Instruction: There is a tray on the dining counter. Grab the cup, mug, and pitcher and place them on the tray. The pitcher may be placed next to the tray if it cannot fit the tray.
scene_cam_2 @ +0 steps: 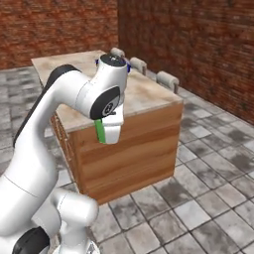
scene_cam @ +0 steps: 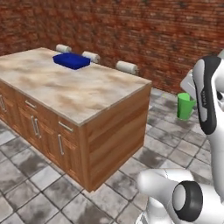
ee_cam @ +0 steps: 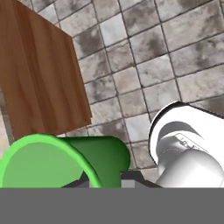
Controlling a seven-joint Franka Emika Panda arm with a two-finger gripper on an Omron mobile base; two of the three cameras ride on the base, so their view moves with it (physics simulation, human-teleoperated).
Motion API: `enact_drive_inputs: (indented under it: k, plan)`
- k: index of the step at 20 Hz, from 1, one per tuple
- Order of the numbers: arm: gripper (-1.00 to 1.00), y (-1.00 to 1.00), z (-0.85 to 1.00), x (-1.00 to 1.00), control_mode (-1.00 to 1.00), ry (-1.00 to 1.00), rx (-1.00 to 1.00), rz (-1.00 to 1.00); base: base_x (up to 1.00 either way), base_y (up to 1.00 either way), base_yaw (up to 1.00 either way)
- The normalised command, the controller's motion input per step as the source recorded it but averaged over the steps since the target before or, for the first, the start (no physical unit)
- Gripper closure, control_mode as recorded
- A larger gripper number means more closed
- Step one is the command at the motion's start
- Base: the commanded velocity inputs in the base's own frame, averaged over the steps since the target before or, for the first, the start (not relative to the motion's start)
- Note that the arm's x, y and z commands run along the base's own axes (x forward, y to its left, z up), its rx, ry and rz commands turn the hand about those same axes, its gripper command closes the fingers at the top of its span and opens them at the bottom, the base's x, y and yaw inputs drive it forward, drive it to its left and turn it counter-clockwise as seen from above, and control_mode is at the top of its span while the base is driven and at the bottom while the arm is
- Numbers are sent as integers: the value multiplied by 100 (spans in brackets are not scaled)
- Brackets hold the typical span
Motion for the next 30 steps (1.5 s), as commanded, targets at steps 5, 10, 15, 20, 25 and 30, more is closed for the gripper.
enact_drive_inputs:
  k: [5,10,15,20,25,30]
  plan:
    - [100,0,0,0,100,0,0,0,100,-11,-30]
    - [100,0,0,0,100,0,0,0,100,-5,-34]
    - [100,0,0,0,100,0,0,0,100,-36,-33]
    - [100,0,0,0,100,0,0,0,100,-73,-36]
    - [100,0,0,0,100,0,0,0,99,-90,-31]
    - [100,0,0,0,100,0,0,0,98,-100,-10]
